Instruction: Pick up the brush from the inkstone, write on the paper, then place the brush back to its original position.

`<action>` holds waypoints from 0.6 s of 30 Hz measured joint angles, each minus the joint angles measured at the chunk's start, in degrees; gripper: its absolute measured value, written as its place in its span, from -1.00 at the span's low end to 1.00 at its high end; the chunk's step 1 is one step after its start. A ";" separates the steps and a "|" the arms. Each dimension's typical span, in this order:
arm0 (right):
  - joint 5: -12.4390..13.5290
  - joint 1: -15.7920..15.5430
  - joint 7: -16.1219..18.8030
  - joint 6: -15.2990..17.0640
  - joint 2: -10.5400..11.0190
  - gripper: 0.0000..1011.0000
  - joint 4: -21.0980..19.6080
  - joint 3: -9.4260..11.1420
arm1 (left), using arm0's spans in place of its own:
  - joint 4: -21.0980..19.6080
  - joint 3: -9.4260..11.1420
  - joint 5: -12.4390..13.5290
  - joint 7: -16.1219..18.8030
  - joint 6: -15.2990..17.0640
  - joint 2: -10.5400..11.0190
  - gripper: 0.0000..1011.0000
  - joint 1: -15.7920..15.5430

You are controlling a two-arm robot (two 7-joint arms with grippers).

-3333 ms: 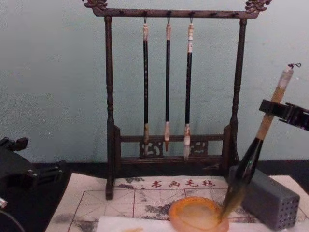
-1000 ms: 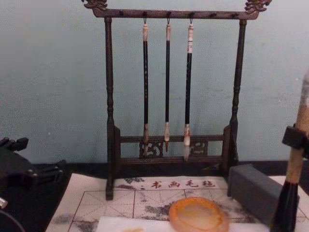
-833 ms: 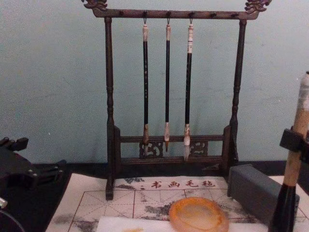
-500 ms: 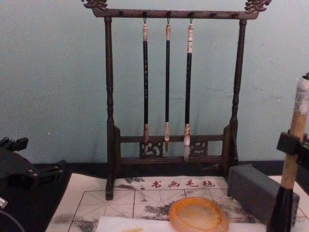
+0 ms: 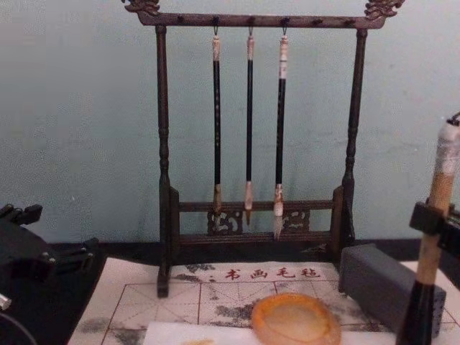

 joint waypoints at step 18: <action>-0.61 -0.65 -0.02 -0.01 0.05 -0.60 0.18 0.43 | 0.00 0.00 0.00 0.00 0.00 0.00 0.98 0.00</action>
